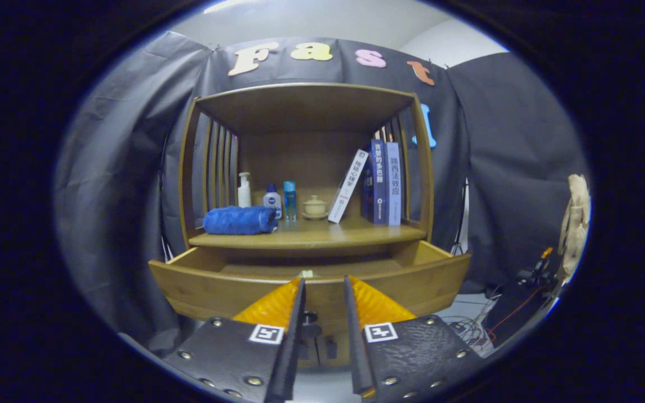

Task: Pull open the drawer, take out the items inside it, and place them on the countertop above the cabinet.

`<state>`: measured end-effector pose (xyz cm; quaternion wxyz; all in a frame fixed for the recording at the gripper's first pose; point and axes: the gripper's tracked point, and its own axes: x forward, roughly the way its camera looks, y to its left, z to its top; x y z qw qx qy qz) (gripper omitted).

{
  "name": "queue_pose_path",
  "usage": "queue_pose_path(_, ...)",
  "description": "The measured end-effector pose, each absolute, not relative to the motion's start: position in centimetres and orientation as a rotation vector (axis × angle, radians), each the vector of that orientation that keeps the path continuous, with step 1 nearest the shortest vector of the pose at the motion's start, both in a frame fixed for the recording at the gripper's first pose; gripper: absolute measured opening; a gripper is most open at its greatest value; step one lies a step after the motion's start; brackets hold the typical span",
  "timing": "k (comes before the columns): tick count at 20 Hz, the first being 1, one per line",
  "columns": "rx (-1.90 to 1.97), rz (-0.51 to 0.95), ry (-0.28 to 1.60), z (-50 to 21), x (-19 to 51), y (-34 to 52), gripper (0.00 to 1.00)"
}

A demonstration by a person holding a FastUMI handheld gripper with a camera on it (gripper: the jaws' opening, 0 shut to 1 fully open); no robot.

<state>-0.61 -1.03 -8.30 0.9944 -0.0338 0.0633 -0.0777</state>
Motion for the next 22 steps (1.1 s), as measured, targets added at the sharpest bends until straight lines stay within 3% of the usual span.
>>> queue_pose_path(6,-0.117,-0.123,0.131,-7.9,1.2,1.2,0.67)
queue_pose_path(7,-0.123,-0.122,0.146,-9.2,1.4,1.5,0.67)
queue_pose_path(16,-0.084,-0.151,0.299,-20.1,2.7,0.3,0.67)
queue_pose_path(20,-0.087,-0.174,0.286,-20.1,2.8,0.1,0.4)
queue_pose_path(22,-0.045,-0.159,0.293,-20.3,3.2,0.5,0.4)
